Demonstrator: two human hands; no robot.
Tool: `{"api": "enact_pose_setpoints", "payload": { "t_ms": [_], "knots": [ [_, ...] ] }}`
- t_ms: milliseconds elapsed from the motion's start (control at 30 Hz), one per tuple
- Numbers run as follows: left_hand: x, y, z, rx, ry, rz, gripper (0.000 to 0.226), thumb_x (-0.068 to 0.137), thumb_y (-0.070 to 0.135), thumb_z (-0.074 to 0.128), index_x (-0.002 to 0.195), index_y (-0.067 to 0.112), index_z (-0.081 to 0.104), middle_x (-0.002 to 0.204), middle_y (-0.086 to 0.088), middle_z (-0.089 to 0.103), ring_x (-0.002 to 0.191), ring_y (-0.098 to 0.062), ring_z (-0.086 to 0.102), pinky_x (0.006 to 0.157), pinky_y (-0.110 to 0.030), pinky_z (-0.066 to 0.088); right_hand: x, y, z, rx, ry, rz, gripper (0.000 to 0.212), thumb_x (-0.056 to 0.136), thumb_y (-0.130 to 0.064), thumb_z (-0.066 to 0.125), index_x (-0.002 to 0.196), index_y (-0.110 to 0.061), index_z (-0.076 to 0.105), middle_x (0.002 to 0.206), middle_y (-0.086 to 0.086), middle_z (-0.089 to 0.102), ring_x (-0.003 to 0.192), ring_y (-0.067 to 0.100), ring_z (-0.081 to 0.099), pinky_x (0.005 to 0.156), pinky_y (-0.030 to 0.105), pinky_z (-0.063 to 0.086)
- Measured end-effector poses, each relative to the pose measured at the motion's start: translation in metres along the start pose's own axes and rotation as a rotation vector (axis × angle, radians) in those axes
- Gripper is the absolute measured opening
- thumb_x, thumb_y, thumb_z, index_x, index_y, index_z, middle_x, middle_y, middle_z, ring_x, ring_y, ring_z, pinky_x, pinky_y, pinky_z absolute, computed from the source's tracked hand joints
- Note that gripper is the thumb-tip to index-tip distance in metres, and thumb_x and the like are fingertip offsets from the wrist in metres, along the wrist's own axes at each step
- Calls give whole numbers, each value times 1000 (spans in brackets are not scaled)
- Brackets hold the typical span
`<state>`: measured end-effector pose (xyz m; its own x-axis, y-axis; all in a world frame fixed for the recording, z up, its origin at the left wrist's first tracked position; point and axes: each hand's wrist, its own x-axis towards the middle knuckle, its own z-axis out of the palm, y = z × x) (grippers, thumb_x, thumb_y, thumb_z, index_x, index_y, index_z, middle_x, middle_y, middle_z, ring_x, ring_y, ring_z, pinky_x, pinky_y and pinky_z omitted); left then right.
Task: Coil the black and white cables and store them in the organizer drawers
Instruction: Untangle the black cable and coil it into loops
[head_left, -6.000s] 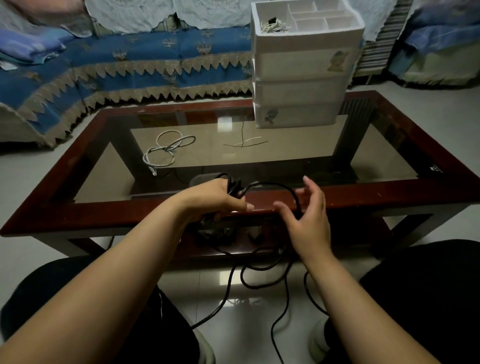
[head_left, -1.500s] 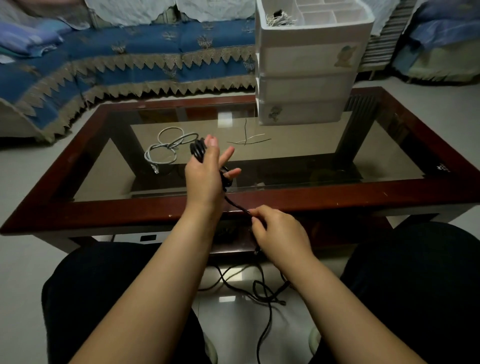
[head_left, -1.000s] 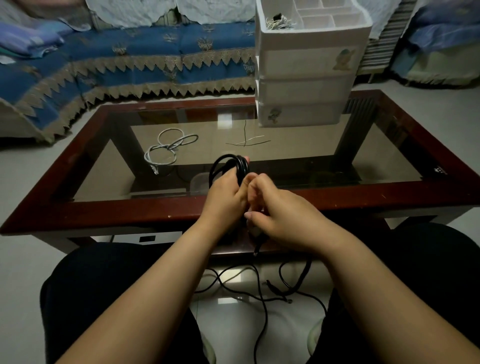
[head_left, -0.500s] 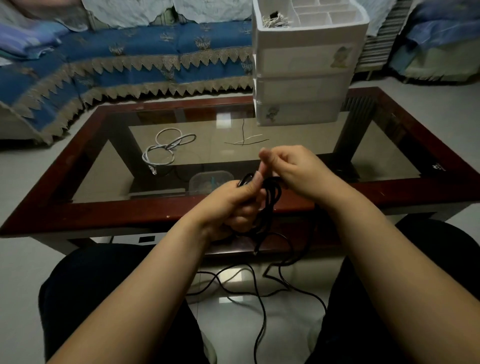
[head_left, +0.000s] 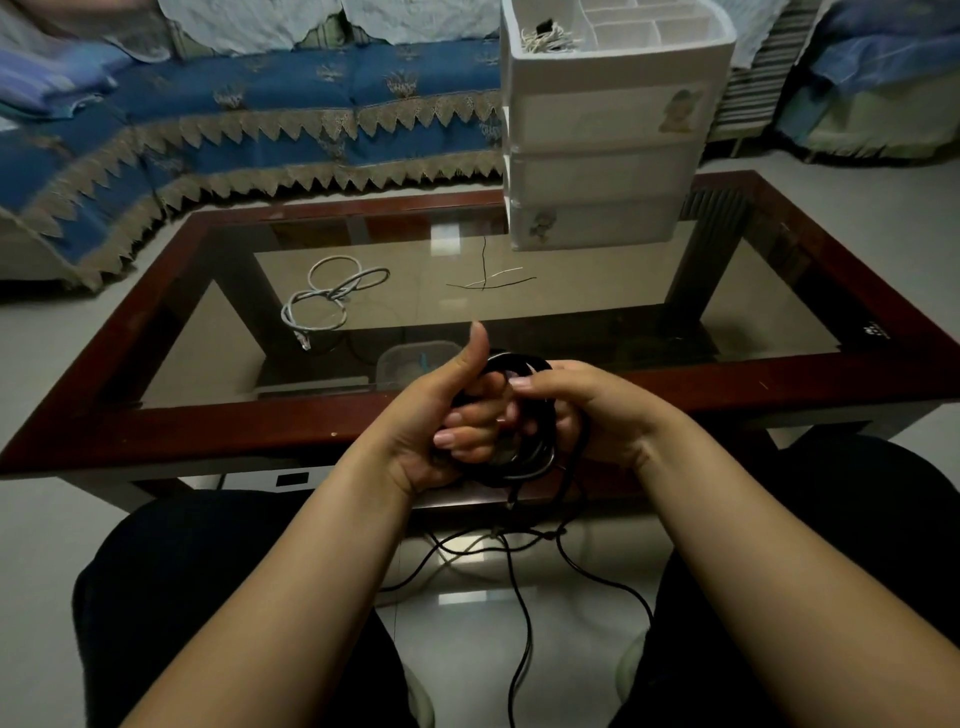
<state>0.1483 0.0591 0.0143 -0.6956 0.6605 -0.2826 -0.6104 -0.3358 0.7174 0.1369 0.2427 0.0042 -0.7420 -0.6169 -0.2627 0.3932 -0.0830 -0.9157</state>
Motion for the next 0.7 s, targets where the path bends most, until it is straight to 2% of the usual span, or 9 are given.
{"api": "enact_pose_setpoints", "payload": {
  "t_ms": [67, 133, 233, 300, 367, 433, 533, 633, 700],
  "knots": [
    [0, -1, 2, 22, 57, -16, 58, 63, 51, 80, 58, 18, 34, 33, 7, 32, 22, -1, 29, 27, -13, 26, -3, 2, 2, 89, -47, 12, 9, 87, -18, 58, 88, -10, 59, 62, 1, 55, 62, 13, 55, 74, 29, 52],
    [0, -3, 3, 111, 116, 2, 44, 77, 48, 65, 52, 18, 44, 33, 8, 29, 22, -1, 26, 29, -14, 22, -5, 2, 5, 126, -80, 13, 15, 90, -23, 55, 85, -10, 55, 55, -1, 47, 55, 11, 50, 73, 29, 52],
    [1, -5, 6, 233, 159, 42, 42, 80, 43, 55, 44, 22, 48, 34, 8, 27, 24, -3, 25, 32, -16, 21, -3, 4, 15, 81, 4, -51, 33, 84, -42, 54, 71, -13, 50, 45, -5, 35, 41, 8, 38, 59, 25, 51],
    [0, -8, 6, 261, 139, 54, 41, 83, 44, 55, 48, 23, 51, 37, 7, 28, 26, -4, 26, 33, -16, 24, 0, 8, 22, 44, 115, -108, 43, 73, -52, 57, 66, -12, 44, 43, -4, 28, 34, 7, 29, 48, 23, 45],
    [-1, -10, 4, 259, 69, 43, 39, 84, 45, 57, 56, 18, 54, 39, 6, 30, 29, -4, 29, 35, -16, 28, 3, 13, 25, 12, 175, -134, 48, 73, -55, 56, 69, -9, 46, 45, 1, 26, 32, 8, 26, 41, 23, 39],
    [-2, -14, 2, 230, 26, 12, 45, 83, 49, 56, 61, 13, 42, 40, 4, 29, 30, -6, 31, 37, -17, 32, 4, 17, 25, -20, 178, -131, 50, 75, -55, 55, 70, -6, 51, 47, 3, 27, 32, 9, 26, 38, 21, 36],
    [-1, -16, 2, 188, 46, -21, 52, 86, 57, 48, 62, 14, 31, 39, 4, 28, 29, -7, 28, 36, -17, 32, 6, 18, 23, -39, 175, -129, 57, 75, -57, 55, 88, -2, 52, 46, 2, 27, 31, 9, 27, 37, 20, 36],
    [0, -17, 9, 160, 101, 14, 53, 87, 57, 44, 57, 15, 27, 36, 4, 25, 27, -6, 23, 33, -16, 32, 9, 18, 18, -65, 161, -112, 54, 74, -60, 53, 68, -6, 46, 40, 0, 25, 30, 9, 28, 41, 22, 40],
    [1, -18, 11, 90, 107, 36, 57, 89, 55, 41, 51, 14, 34, 34, 4, 25, 25, -6, 24, 34, -15, 35, 8, 17, 13, -36, 103, -89, 53, 77, -58, 52, 60, -9, 42, 41, 0, 33, 36, 11, 37, 47, 23, 45]
  ]
}}
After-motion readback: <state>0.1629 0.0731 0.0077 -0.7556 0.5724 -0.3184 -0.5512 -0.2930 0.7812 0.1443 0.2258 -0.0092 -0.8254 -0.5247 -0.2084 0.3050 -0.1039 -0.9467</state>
